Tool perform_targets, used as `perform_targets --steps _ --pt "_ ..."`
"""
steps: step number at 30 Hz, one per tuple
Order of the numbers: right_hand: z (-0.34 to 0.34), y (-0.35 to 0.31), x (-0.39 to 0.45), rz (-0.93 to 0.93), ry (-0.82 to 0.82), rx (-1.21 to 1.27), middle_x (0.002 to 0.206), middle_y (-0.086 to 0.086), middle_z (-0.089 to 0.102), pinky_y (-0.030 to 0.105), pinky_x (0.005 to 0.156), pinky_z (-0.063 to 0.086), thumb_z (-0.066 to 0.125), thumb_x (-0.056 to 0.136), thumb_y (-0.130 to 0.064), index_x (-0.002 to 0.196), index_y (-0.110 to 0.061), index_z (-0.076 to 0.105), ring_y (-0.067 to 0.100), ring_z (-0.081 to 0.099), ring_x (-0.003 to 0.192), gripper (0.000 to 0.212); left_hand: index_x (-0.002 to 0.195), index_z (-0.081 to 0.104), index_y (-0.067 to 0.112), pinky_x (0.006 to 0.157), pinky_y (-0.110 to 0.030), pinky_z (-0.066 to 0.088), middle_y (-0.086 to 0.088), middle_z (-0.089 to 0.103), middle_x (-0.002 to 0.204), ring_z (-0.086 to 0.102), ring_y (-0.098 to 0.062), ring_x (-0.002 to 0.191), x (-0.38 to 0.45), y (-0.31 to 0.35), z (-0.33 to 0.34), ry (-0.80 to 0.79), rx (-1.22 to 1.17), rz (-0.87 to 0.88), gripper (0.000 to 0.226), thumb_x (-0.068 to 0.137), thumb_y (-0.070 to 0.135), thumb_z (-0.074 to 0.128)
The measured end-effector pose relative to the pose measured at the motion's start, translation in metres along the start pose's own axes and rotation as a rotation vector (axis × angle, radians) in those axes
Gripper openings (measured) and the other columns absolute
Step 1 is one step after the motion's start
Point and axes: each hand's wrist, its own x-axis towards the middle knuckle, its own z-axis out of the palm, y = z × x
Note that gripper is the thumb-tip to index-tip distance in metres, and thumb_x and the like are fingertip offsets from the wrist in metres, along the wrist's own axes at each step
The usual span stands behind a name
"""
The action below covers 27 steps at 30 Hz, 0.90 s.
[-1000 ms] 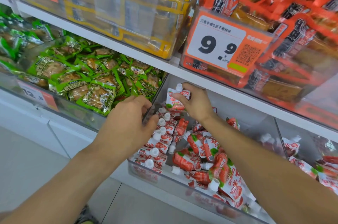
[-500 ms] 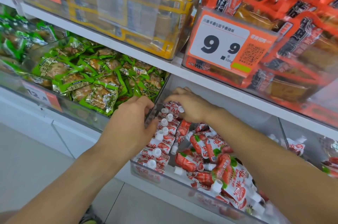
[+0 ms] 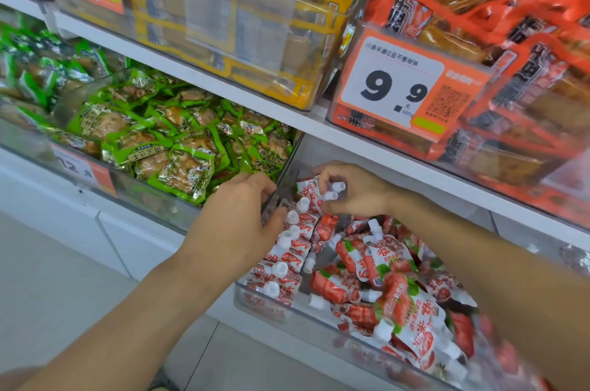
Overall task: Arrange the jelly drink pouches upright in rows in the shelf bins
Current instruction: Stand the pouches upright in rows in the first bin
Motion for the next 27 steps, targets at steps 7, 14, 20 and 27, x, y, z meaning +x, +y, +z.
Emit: perform_targets --steps 7,14,20,27 --pt "0.021 -0.006 0.008 0.284 0.179 -0.075 0.127 0.001 0.057 0.025 0.087 0.042 0.084 0.073 -0.034 0.134 -0.018 0.048 0.021 0.054 0.115 0.073 0.106 0.064 0.016 0.070 -0.028 0.050 0.005 0.058 0.086 0.057 -0.012 0.075 0.000 0.001 -0.001 0.006 0.010 0.000 0.028 0.083 0.031 0.069" --pt "0.010 -0.012 0.021 0.215 -0.084 0.189 0.124 -0.009 0.063 0.017 0.084 0.048 0.076 0.073 0.007 0.125 -0.024 0.064 0.007 0.060 0.110 0.061 0.104 0.064 0.018 0.069 -0.026 0.052 0.006 0.059 0.088 0.058 -0.011 0.074 0.000 0.001 -0.002 -0.017 0.009 -0.010 0.027 0.081 0.029 0.071" --pt "0.008 -0.012 0.025 0.284 -0.133 0.228 0.128 -0.004 0.059 0.030 0.099 0.047 0.070 0.076 0.006 0.124 -0.024 0.057 0.015 0.052 0.121 0.058 0.112 0.063 0.018 0.071 -0.025 0.051 0.004 0.059 0.096 0.058 -0.013 0.078 0.000 -0.001 0.000 -0.043 0.031 -0.018 0.032 0.081 0.018 0.070" --pt "0.008 -0.008 0.009 0.310 -0.197 0.303 0.152 -0.005 0.040 0.030 0.111 0.038 0.065 0.081 0.007 0.152 -0.026 0.030 0.012 0.034 0.141 0.085 0.103 0.062 0.018 0.066 -0.026 0.050 0.003 0.058 0.089 0.056 -0.014 0.072 0.003 0.003 0.001 -0.029 0.048 -0.029 0.025 0.080 0.021 0.072"
